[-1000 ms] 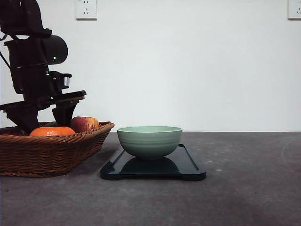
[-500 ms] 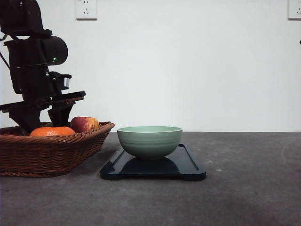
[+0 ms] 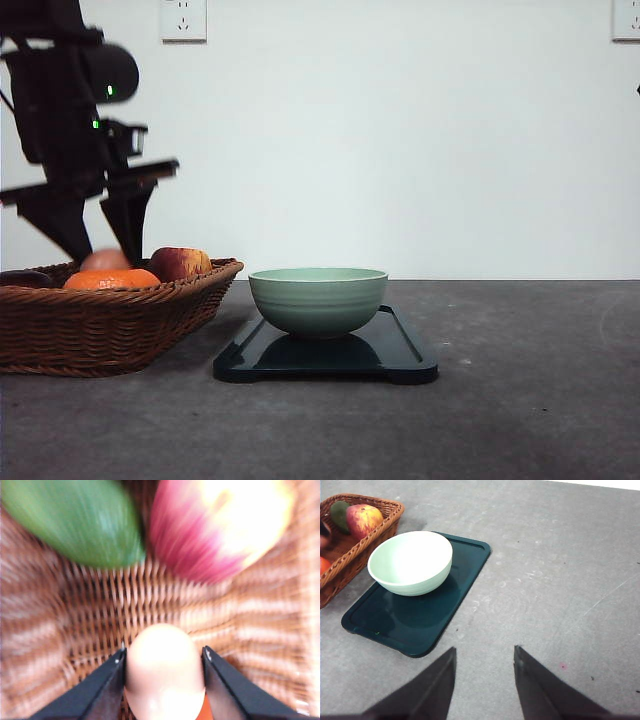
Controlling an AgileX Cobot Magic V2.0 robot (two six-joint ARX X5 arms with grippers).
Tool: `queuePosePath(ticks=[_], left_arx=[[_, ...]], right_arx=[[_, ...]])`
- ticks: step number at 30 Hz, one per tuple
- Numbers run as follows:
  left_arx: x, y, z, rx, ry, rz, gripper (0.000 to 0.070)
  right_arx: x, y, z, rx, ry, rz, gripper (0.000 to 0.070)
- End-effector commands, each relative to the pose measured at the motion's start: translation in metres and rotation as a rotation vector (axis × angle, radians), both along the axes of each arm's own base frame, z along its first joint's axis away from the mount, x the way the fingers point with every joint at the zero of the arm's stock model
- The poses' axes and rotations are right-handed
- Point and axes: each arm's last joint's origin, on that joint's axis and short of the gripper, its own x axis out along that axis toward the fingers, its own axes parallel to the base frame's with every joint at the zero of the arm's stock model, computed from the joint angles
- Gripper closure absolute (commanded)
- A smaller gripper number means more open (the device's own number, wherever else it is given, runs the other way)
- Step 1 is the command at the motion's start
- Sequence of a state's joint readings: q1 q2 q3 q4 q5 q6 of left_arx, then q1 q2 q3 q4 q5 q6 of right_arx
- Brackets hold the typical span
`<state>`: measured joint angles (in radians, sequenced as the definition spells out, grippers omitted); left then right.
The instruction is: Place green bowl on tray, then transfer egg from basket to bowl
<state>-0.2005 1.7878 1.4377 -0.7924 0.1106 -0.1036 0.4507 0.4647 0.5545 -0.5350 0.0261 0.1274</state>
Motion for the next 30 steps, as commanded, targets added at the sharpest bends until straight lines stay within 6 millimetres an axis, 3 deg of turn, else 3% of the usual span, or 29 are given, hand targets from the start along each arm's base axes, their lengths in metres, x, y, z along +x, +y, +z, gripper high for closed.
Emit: queuePosePath(ticks=[1, 7, 12, 22, 30], left_arx=[[0.001, -0.001, 0.013, -0.006, -0.043, -0.011, 0.0485], [-0.009, -0.006, 0.036, -0.088, -0.115, -0.052, 0.0485], [-0.01, -0.024, 0.043, -0.252, -0.137, -0.106, 0.0485], [-0.019, -0.091, 0.055, -0.34, -0.303, -0.279, 0.0483], [-0.028, -0.133, 0.054, -0.274, -0.423, -0.334, 0.0482]], right_arx=[[0.001, 0.001, 0.001, -0.001, -0.01, 0.006, 0.0477], [0.001, 0.001, 0.001, -0.001, -0.01, 0.006, 0.0477], [0.001, 0.001, 0.001, -0.001, -0.01, 0.006, 0.0477], [0.001, 0.001, 0.001, -0.001, -0.01, 0.006, 0.0477], [0.001, 0.001, 0.001, -0.001, -0.01, 0.007, 0.0477]])
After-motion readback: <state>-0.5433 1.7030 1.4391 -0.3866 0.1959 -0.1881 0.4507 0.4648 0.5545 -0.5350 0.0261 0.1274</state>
